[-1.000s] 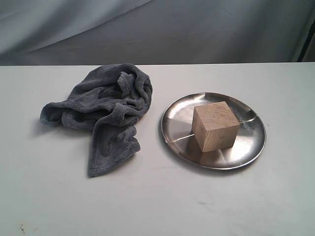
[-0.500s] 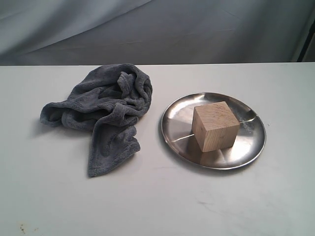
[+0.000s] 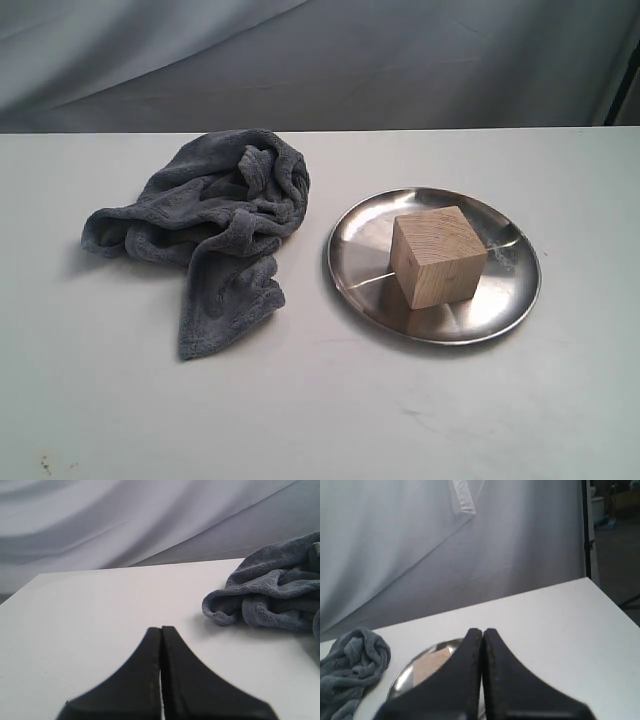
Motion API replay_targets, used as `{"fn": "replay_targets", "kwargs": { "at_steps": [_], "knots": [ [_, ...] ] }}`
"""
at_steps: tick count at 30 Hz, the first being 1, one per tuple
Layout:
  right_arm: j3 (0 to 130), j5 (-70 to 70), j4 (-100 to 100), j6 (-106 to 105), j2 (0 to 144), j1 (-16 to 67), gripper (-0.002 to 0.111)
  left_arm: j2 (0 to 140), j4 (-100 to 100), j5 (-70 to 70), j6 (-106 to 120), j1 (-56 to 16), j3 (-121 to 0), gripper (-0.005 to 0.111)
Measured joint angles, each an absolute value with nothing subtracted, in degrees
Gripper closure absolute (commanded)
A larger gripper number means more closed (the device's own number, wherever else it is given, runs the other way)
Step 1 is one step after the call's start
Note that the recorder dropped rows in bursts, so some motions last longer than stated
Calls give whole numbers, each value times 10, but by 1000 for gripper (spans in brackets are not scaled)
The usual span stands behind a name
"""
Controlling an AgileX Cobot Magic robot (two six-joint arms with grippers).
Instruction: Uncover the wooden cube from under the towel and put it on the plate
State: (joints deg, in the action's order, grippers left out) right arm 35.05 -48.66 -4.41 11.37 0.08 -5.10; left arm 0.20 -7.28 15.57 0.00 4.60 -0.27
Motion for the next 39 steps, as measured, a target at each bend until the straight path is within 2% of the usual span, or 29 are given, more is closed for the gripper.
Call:
{"fn": "replay_targets", "kwargs": {
  "at_steps": [9, 16, 39],
  "knots": [
    [144, -196, -89, 107, 2, -51, 108, 2, -73, 156, 0, 46, -3, 107],
    [30, -73, -59, 96, 2, -51, 108, 2, -73, 156, 0, 46, -3, 107],
    [1, -188, -53, 65, 2, -51, 108, 2, -73, 156, 0, 46, -3, 107]
  ]
}}
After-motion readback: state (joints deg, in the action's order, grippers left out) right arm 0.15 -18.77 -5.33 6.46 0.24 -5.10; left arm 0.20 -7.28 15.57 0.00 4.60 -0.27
